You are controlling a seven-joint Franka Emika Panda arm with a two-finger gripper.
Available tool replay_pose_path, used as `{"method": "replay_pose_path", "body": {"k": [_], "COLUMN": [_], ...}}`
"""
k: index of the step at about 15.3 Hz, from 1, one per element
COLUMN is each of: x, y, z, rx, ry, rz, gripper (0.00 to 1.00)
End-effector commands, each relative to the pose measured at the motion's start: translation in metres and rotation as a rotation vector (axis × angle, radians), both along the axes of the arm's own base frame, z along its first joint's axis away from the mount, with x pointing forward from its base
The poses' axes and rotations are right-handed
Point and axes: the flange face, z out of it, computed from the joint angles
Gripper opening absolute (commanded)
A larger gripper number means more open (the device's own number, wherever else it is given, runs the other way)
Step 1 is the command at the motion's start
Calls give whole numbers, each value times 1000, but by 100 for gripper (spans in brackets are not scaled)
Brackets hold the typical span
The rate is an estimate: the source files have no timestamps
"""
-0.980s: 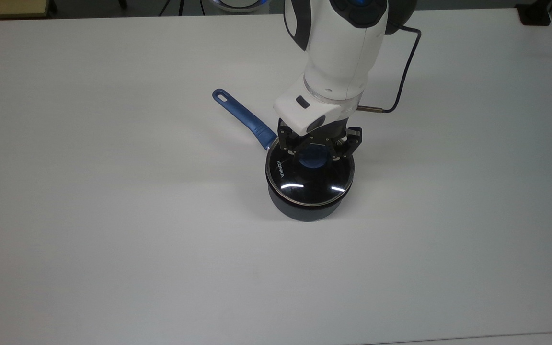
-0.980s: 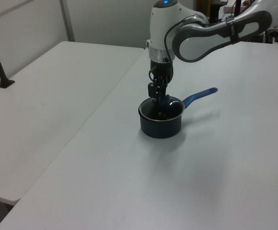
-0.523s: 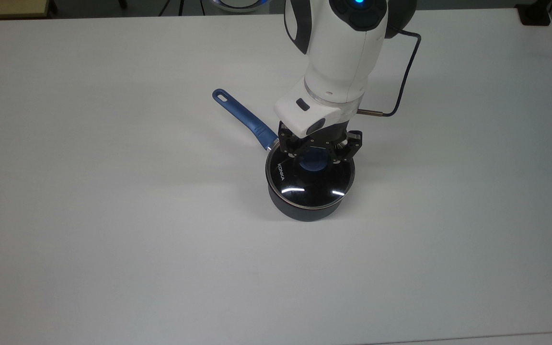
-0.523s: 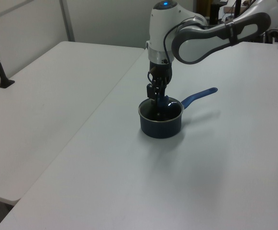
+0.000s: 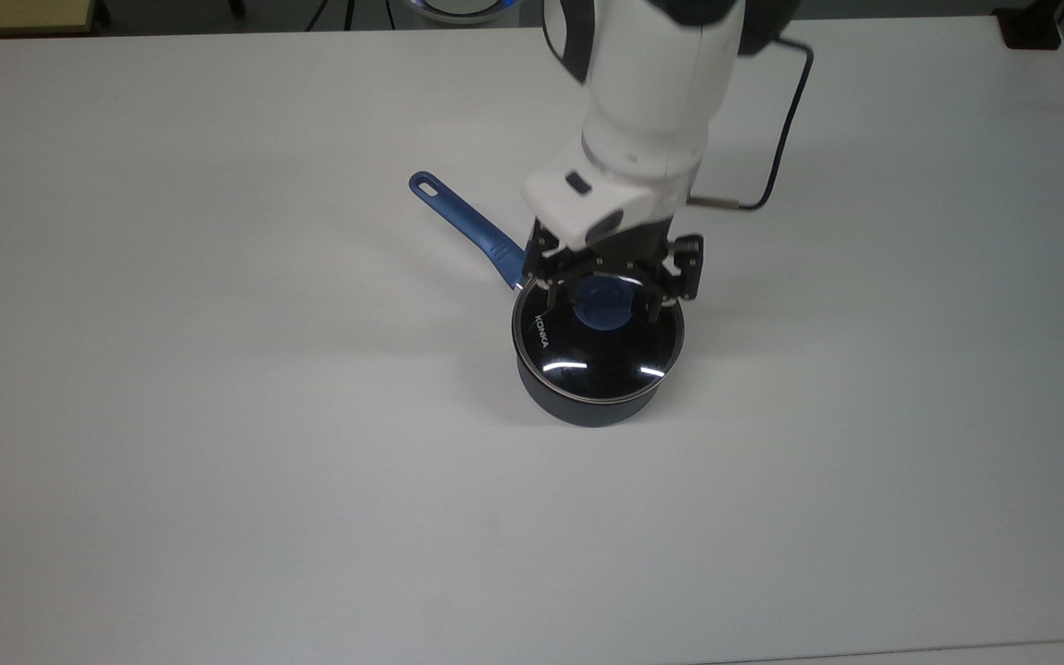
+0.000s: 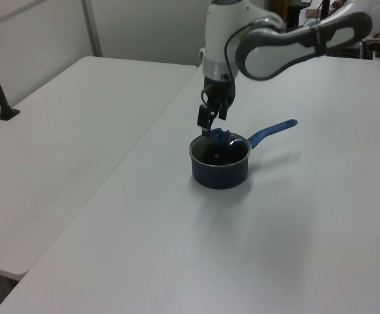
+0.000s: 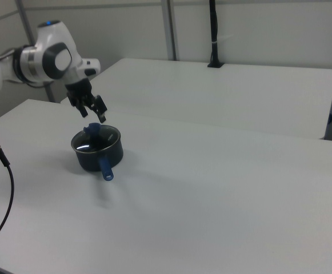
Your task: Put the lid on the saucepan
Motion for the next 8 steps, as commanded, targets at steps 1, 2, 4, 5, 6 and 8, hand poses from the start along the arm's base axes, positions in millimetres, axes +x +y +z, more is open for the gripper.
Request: {"method": "replay_pose_path", "body": {"k": [1,2,4,5,6,8], "x": [-45,-57,-77,-87,-94,-105], "y": [-11,-20,-49,-63,-76,-108], "z": [61,69,90,98,104,108], "rx": [47,54,75,70,46,8], "ry": [42,72,120,144,150,178], "rz": [-8,-12,-38,-49,-58,-54], "gripper": [100,100,100,100,100,100]}}
